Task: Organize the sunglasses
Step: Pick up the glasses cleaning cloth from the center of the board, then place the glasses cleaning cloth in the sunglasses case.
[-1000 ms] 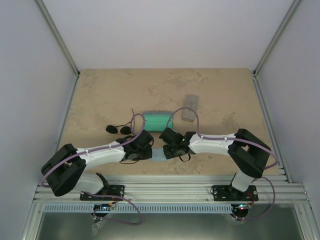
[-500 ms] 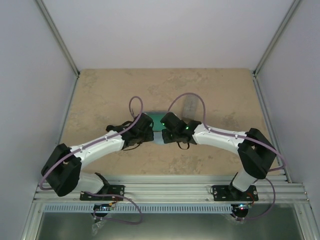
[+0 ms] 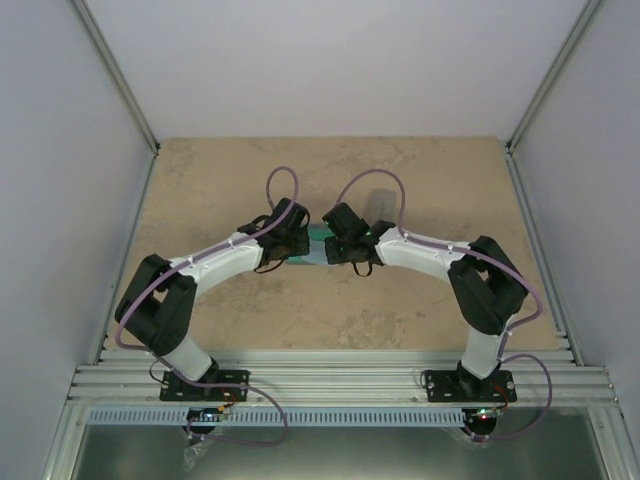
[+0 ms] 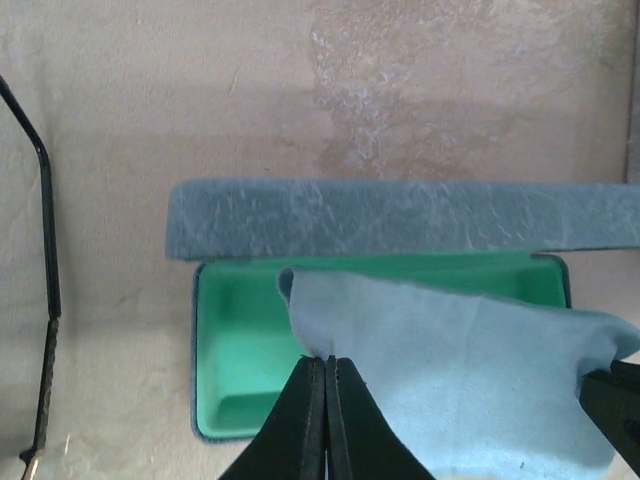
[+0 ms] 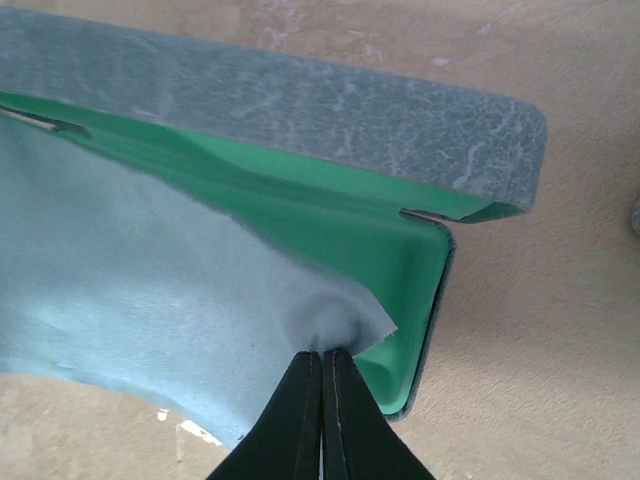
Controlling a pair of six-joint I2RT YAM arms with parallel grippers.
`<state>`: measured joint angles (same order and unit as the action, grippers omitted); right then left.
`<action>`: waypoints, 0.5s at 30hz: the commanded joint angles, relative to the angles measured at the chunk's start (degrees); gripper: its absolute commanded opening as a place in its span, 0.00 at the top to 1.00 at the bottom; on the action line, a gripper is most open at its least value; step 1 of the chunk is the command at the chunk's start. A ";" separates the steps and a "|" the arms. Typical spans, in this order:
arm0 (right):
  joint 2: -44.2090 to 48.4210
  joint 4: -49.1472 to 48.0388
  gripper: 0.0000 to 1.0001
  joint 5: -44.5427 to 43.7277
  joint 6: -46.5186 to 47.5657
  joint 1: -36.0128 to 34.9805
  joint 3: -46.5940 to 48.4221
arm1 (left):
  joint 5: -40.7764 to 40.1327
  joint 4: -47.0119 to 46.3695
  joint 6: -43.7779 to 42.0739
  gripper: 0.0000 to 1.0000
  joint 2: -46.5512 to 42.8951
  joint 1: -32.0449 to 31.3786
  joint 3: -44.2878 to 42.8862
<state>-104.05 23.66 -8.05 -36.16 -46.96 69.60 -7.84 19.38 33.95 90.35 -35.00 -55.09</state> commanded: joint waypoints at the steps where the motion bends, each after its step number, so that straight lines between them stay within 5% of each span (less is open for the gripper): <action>1: -1.64 -2.02 1.00 0.69 0.73 0.87 1.30 | 0.14 -1.55 -3.30 1.00 2.08 1.32 -2.11; 15: -5.82 -2.08 0.99 1.18 1.77 2.81 4.00 | 2.29 -3.21 -3.80 1.00 6.69 3.07 -2.61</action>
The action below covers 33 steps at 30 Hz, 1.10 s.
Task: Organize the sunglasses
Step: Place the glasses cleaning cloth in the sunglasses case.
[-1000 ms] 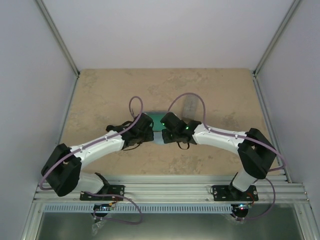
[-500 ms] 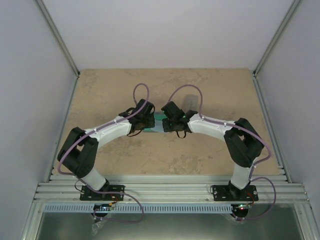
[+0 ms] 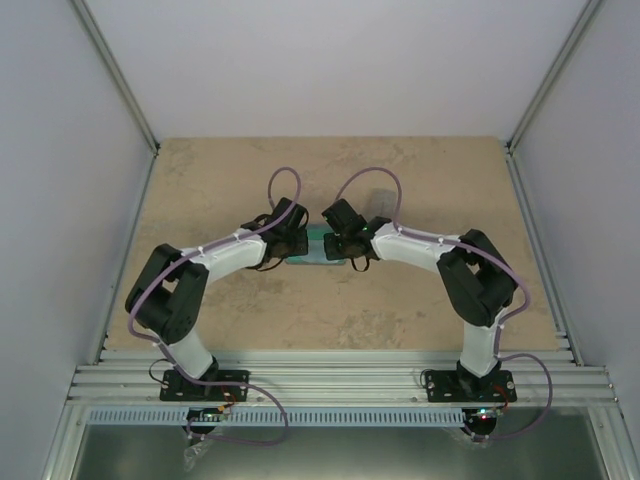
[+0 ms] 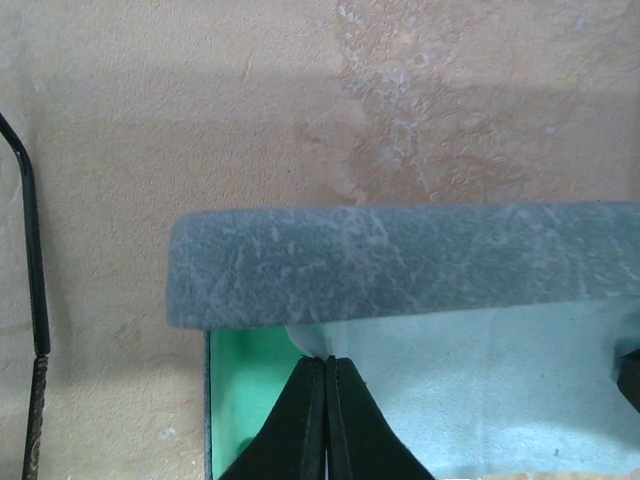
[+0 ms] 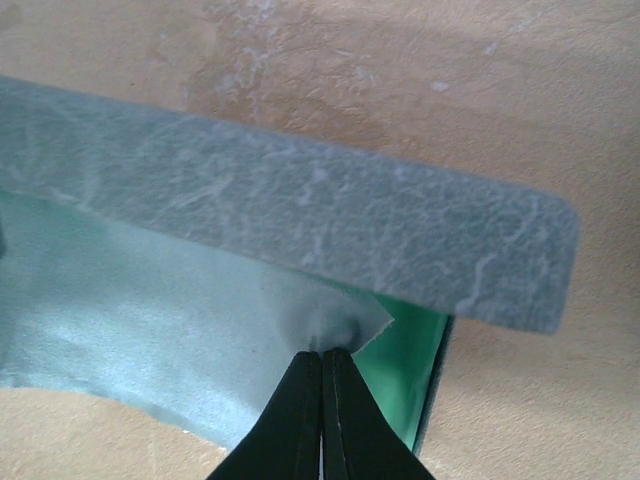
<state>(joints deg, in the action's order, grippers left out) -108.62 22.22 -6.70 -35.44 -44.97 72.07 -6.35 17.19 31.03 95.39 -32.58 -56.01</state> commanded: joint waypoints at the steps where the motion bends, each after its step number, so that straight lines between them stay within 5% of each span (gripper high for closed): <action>1: -1.39 -0.59 1.00 -0.18 1.08 0.99 1.62 | 0.94 -0.58 -0.86 1.00 2.18 0.73 -2.02; 28: -4.29 0.09 0.99 -0.26 2.13 1.51 1.66 | -3.16 2.25 -0.21 1.00 5.63 0.88 -2.58; 33: -1.77 1.17 0.87 -1.50 2.39 1.53 1.54 | -3.40 3.46 -0.35 0.84 3.75 0.90 -3.40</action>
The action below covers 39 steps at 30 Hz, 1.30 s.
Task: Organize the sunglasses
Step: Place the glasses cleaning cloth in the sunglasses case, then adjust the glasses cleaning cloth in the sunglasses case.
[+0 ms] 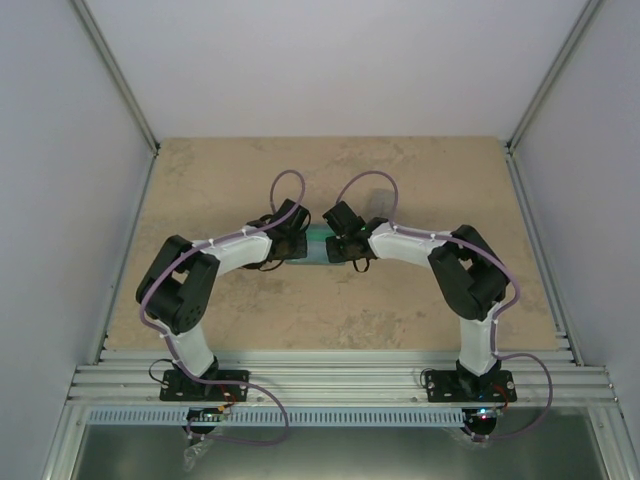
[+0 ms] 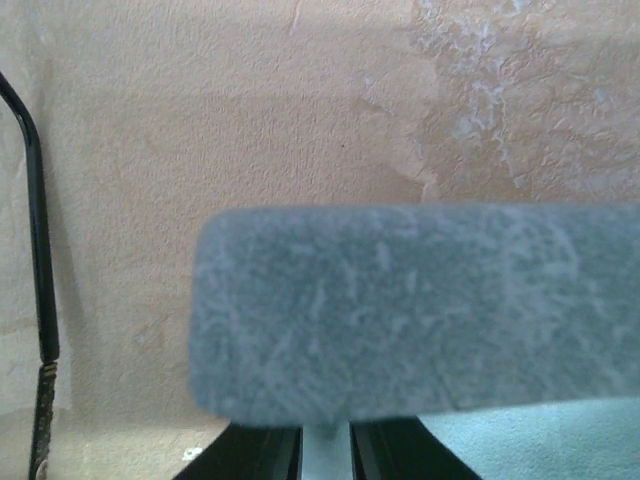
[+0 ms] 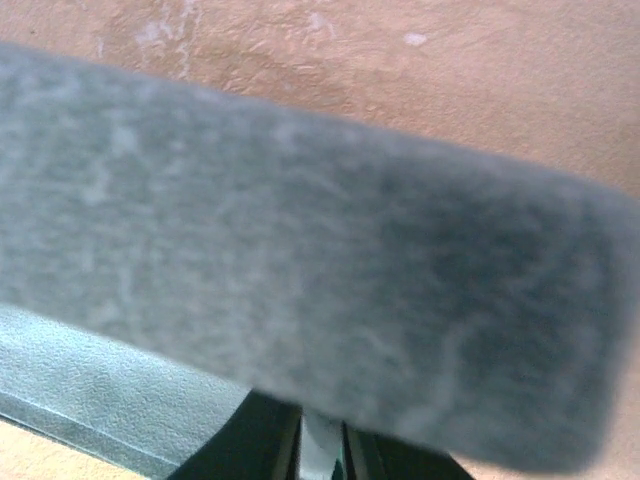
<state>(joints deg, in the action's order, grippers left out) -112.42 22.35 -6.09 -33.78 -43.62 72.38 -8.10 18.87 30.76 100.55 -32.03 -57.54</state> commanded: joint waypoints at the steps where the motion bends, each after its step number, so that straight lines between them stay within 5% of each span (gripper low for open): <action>1: 2.84 1.24 0.84 -2.51 0.67 0.19 1.10 | -1.62 2.00 -0.06 0.82 -1.94 0.34 -1.91; 18: 1.14 -1.89 0.82 8.11 3.61 0.28 3.30 | 11.82 -5.86 0.11 0.87 -2.04 0.30 0.60; 29: -3.94 -0.41 0.81 6.12 5.20 1.02 5.17 | 5.46 -3.49 0.84 0.84 1.40 0.33 1.89; 39: -3.11 2.46 0.59 -2.05 5.08 1.06 5.08 | 2.72 -1.09 1.50 0.80 -0.97 0.38 3.15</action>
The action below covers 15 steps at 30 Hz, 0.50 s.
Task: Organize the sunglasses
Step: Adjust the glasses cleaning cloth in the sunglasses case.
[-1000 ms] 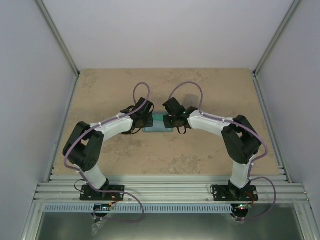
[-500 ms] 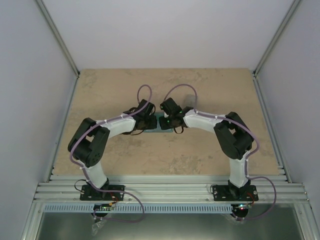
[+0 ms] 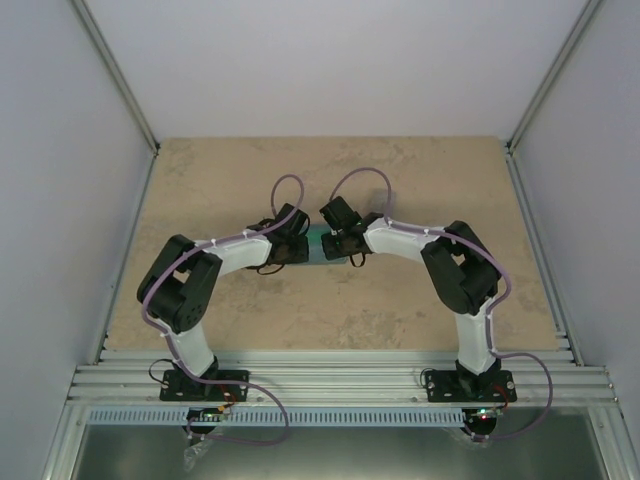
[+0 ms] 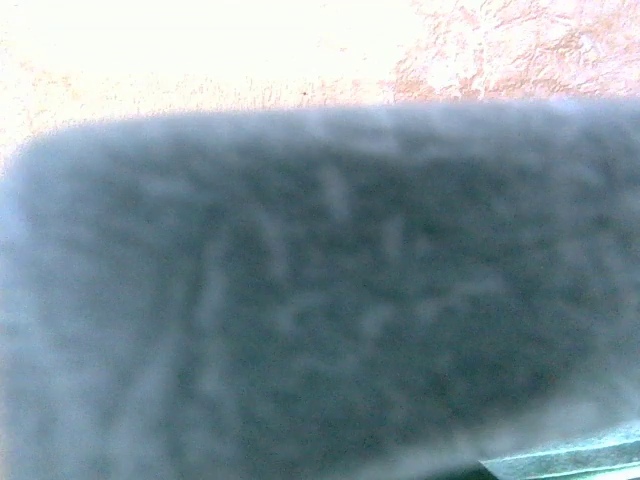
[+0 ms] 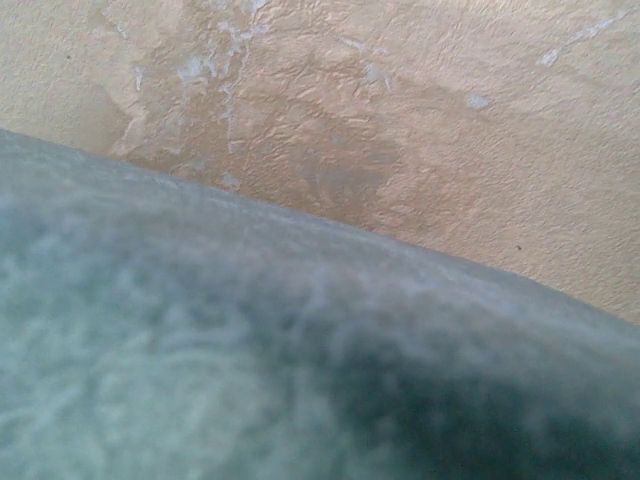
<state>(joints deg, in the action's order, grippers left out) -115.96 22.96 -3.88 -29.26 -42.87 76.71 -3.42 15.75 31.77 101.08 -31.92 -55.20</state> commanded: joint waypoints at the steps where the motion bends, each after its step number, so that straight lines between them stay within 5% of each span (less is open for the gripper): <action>1: 1.12 1.75 0.58 -4.17 0.66 0.33 0.62 | -1.55 2.09 0.49 0.80 -1.95 0.27 0.70; 5: 4.71 -0.08 0.56 -1.15 1.60 0.33 -0.71 | -0.22 2.02 0.54 0.75 -5.42 0.23 0.05; 15: 15.88 -5.02 0.54 6.23 1.29 0.33 -7.53 | -10.54 7.88 0.19 0.39 -17.80 1.27 -0.51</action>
<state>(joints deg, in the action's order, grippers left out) -103.26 20.71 -1.41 -28.27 -42.83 71.90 -7.81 19.51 31.99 87.37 -31.86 -55.20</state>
